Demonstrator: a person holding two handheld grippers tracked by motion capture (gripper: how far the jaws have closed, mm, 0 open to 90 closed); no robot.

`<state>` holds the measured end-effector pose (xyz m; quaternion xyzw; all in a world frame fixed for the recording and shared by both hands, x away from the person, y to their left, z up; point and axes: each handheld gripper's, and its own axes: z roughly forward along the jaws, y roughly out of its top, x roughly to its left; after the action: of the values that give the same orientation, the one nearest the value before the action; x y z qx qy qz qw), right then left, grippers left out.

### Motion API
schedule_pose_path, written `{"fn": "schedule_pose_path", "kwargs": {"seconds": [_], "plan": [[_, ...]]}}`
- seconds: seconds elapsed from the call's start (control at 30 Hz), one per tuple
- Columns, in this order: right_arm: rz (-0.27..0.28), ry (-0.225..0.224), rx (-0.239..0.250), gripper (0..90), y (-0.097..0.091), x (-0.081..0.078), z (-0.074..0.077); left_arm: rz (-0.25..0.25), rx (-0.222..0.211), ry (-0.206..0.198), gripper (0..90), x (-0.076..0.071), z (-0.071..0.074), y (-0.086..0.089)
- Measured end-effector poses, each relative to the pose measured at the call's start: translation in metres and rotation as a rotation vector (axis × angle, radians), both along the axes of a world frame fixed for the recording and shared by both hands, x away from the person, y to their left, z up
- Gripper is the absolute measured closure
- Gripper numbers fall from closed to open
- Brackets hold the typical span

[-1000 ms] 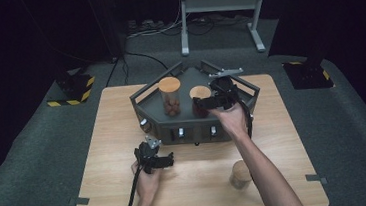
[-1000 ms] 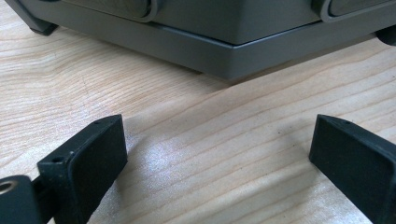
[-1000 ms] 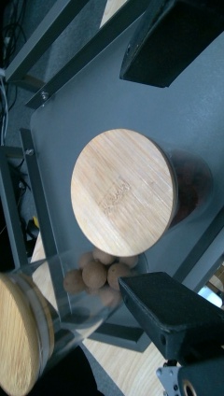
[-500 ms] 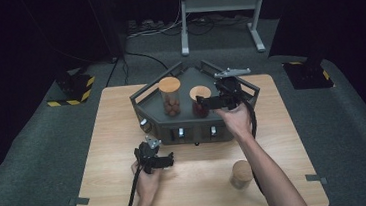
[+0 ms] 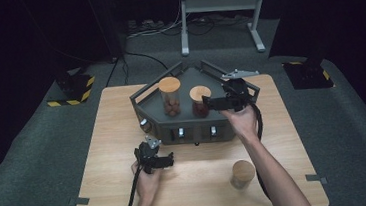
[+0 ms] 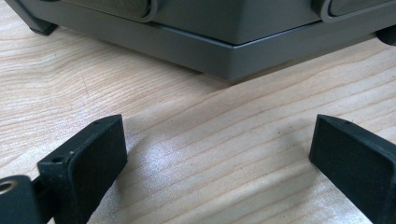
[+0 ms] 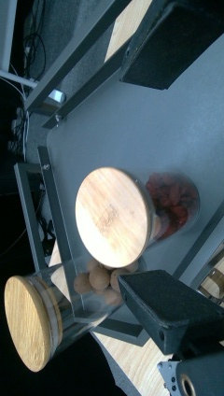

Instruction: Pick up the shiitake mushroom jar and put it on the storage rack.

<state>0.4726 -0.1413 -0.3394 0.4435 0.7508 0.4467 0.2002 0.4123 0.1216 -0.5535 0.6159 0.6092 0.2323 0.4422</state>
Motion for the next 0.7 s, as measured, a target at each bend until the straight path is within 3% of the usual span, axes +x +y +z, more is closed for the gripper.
{"fn": "schedule_pose_path", "kwargs": {"seconds": [0.7], "plan": [[-0.023,-0.026,0.006,6.8,-0.024,-0.013,-0.004,-0.003,0.002,0.002,3.8,-0.001,0.0,0.0]]}}
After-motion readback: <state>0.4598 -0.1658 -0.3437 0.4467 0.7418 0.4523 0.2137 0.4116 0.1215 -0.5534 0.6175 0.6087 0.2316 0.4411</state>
